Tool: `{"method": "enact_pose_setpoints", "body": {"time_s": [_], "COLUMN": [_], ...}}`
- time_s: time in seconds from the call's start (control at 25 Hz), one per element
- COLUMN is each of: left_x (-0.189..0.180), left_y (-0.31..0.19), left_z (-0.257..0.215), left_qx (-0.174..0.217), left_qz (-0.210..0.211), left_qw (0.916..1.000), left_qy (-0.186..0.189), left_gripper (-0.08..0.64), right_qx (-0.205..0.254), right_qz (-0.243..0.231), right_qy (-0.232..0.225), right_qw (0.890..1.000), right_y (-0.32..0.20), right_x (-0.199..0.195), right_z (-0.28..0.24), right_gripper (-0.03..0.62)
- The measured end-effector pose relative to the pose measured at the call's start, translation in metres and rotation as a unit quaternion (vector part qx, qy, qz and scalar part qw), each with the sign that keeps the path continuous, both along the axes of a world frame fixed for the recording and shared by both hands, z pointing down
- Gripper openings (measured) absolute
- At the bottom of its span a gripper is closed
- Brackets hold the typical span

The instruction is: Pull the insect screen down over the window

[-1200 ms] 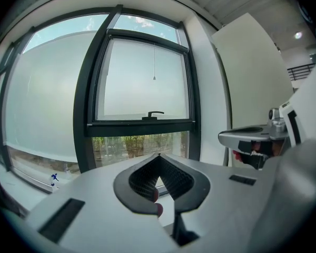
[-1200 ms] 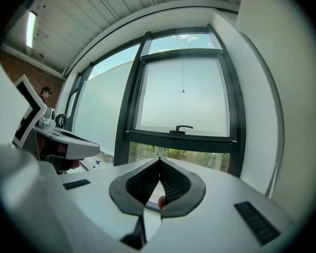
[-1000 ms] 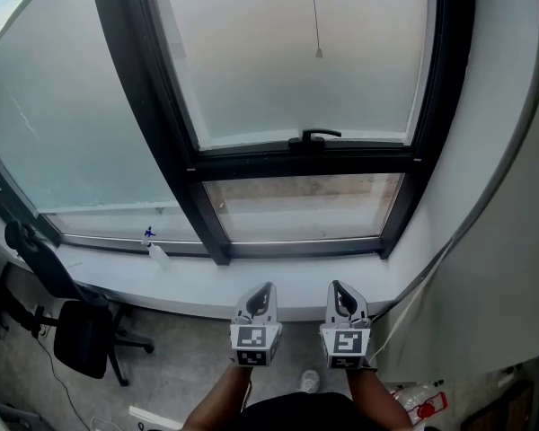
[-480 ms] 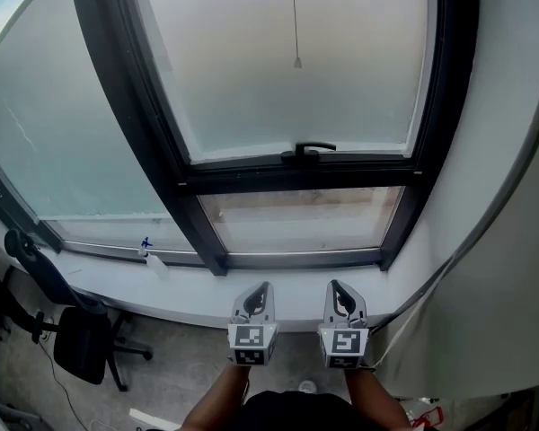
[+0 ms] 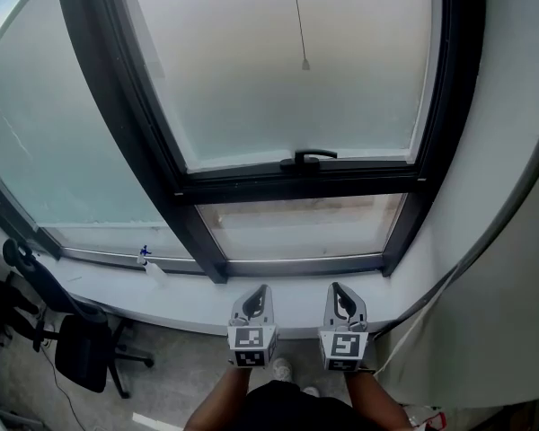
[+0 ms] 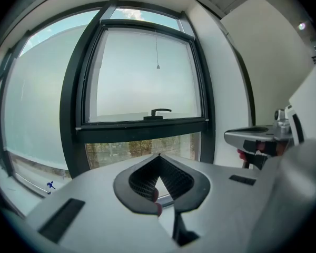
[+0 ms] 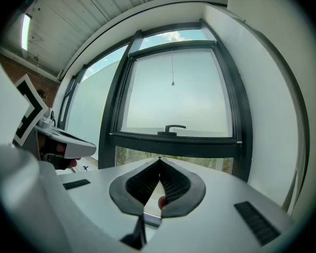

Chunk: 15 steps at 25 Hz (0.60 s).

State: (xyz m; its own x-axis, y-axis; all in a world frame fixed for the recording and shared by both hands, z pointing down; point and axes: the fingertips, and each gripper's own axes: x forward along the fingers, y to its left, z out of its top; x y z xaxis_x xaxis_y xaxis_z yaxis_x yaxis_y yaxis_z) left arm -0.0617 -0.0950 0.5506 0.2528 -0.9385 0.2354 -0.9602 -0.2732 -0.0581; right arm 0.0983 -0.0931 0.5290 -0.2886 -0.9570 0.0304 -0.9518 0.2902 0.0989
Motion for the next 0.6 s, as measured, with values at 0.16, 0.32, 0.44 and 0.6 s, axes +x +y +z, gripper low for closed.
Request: {"method": "enact_pose_setpoints", "body": {"time_s": [0.16, 0.32, 0.44, 0.6], "left_x": [-0.003, -0.004, -0.004, -0.006], "left_y": [-0.022, -0.050, -0.070, -0.092], "left_z": [0.002, -0.003, -0.013, -0.019], "left_qx": [0.000, 0.003, 0.020, 0.034], "left_qz": [0.009, 0.019, 0.031, 0.047], "left_qw": [0.9999, 0.9996, 0.9991, 0.9979], "left_qy": [0.013, 0.019, 0.023, 0.026], "left_gripper": [0.003, 0.003, 0.003, 0.003], "right_qx": [-0.003, -0.001, -0.001, -0.007], "right_qz": [0.003, 0.005, 0.003, 0.008], "right_qy": [0.010, 0.015, 0.016, 0.017], "right_qw": [1.000, 1.000, 1.000, 1.000], "right_y": [-0.018, -0.043, -0.063, -0.082], "right_x": [-0.004, -0.010, -0.013, -0.015], "right_z": [0.000, -0.005, -0.007, -0.003], "right_gripper": [0.003, 0.003, 0.003, 0.003]}}
